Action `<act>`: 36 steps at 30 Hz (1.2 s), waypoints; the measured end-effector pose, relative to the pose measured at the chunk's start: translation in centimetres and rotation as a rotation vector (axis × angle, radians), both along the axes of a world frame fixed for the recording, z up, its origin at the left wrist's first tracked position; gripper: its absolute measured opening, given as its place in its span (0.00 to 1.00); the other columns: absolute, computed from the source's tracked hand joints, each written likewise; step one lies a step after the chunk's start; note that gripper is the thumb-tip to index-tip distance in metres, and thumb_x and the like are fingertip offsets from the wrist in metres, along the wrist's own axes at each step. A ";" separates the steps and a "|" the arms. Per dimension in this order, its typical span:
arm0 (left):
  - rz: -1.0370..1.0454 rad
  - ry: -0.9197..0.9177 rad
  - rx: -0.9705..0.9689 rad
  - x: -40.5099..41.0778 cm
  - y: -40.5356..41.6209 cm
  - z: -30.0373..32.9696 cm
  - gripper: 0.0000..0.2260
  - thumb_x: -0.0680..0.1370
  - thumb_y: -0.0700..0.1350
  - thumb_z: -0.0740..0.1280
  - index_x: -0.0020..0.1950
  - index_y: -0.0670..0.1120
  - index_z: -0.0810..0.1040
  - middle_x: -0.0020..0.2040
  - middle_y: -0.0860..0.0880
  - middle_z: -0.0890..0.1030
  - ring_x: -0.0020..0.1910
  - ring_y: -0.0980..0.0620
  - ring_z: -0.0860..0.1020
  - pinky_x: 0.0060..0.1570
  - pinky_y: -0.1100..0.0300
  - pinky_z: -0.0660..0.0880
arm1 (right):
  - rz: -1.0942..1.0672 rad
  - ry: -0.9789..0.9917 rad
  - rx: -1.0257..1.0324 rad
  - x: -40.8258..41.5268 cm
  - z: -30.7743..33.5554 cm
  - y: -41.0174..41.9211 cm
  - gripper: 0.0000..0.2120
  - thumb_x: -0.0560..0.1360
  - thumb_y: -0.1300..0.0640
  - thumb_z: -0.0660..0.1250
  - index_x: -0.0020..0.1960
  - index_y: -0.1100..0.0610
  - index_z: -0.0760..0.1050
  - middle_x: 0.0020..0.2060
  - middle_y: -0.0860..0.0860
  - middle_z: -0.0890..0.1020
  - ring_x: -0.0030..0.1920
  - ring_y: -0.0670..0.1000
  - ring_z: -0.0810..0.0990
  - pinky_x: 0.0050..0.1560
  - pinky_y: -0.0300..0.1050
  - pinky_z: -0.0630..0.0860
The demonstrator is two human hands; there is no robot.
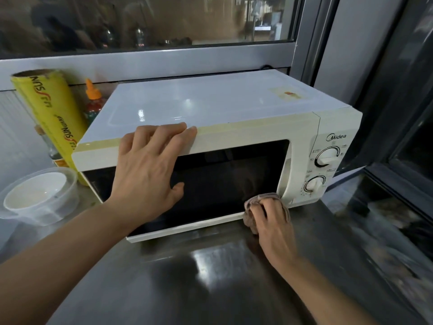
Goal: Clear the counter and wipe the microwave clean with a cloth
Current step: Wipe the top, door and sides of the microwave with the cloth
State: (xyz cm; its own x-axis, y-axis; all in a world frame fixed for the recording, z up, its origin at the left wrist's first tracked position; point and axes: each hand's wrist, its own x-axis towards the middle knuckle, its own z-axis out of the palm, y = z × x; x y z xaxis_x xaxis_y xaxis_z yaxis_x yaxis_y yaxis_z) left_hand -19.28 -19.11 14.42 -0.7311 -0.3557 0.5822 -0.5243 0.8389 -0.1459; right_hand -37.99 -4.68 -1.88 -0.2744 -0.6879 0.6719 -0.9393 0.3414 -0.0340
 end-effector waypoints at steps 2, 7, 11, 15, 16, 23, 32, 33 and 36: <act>0.008 -0.007 0.011 0.0 0.2 0.1 0.43 0.57 0.49 0.77 0.70 0.49 0.65 0.66 0.48 0.71 0.58 0.41 0.67 0.55 0.45 0.66 | 0.023 0.024 -0.045 -0.1 1.8 -0.1 0.14 0.61 0.68 0.73 0.46 0.61 0.80 0.46 0.56 0.78 0.46 0.56 0.81 0.45 0.49 0.81; 0.021 -0.018 0.020 0.0 0.3 0.3 0.43 0.57 0.50 0.78 0.70 0.48 0.66 0.66 0.47 0.71 0.59 0.41 0.68 0.55 0.44 0.67 | 0.114 -0.041 -0.311 -0.5 8.7 -2.2 0.14 0.72 0.63 0.57 0.56 0.58 0.72 0.52 0.59 0.76 0.50 0.59 0.76 0.46 0.53 0.76; 0.019 0.009 0.003 -0.2 0.2 0.1 0.43 0.56 0.49 0.78 0.69 0.49 0.66 0.65 0.47 0.72 0.57 0.42 0.67 0.53 0.45 0.67 | 0.076 0.107 -0.335 -0.7 7.1 -3.2 0.17 0.72 0.64 0.60 0.60 0.55 0.68 0.56 0.56 0.68 0.51 0.60 0.73 0.51 0.53 0.74; 0.019 0.023 -0.008 -0.3 0.0 -0.2 0.42 0.57 0.49 0.77 0.69 0.49 0.65 0.65 0.48 0.71 0.57 0.42 0.66 0.53 0.45 0.67 | 0.138 0.227 -0.095 0.1 1.3 -2.1 0.23 0.67 0.64 0.70 0.59 0.52 0.69 0.54 0.55 0.67 0.49 0.56 0.69 0.45 0.52 0.78; 0.016 0.024 -0.008 -0.2 0.0 -0.2 0.42 0.57 0.49 0.77 0.69 0.49 0.65 0.65 0.48 0.71 0.58 0.42 0.66 0.53 0.45 0.67 | 0.148 0.208 -0.033 0.3 0.6 -1.8 0.26 0.65 0.63 0.72 0.59 0.51 0.69 0.53 0.55 0.67 0.49 0.56 0.69 0.45 0.51 0.78; -0.008 -0.063 0.038 0.5 0.5 0.8 0.44 0.59 0.49 0.78 0.72 0.49 0.63 0.69 0.48 0.68 0.62 0.42 0.67 0.59 0.45 0.66 | 0.191 0.072 -0.159 0.1 6.5 -2.5 0.23 0.64 0.67 0.69 0.59 0.57 0.76 0.55 0.55 0.68 0.56 0.58 0.71 0.51 0.56 0.76; 0.085 -0.033 0.029 1.8 0.1 -0.6 0.48 0.57 0.48 0.78 0.74 0.48 0.61 0.70 0.44 0.66 0.66 0.40 0.64 0.65 0.39 0.58 | 0.226 0.298 -0.142 1.8 2.6 -3.9 0.28 0.68 0.65 0.66 0.66 0.51 0.66 0.57 0.55 0.66 0.52 0.56 0.69 0.51 0.52 0.76; 0.087 -0.018 0.034 1.8 0.1 -0.7 0.47 0.58 0.49 0.77 0.73 0.49 0.61 0.70 0.44 0.66 0.66 0.40 0.64 0.65 0.39 0.58 | 0.232 0.331 -0.088 1.9 1.8 -3.7 0.27 0.69 0.63 0.65 0.66 0.50 0.65 0.57 0.54 0.66 0.52 0.56 0.70 0.51 0.52 0.76; 0.081 -0.003 0.053 1.7 0.1 -0.6 0.46 0.58 0.49 0.77 0.73 0.49 0.61 0.70 0.45 0.66 0.65 0.40 0.63 0.65 0.40 0.57 | 0.264 0.352 -0.020 1.8 1.8 -3.5 0.28 0.67 0.63 0.65 0.66 0.50 0.66 0.57 0.53 0.67 0.55 0.55 0.74 0.51 0.52 0.76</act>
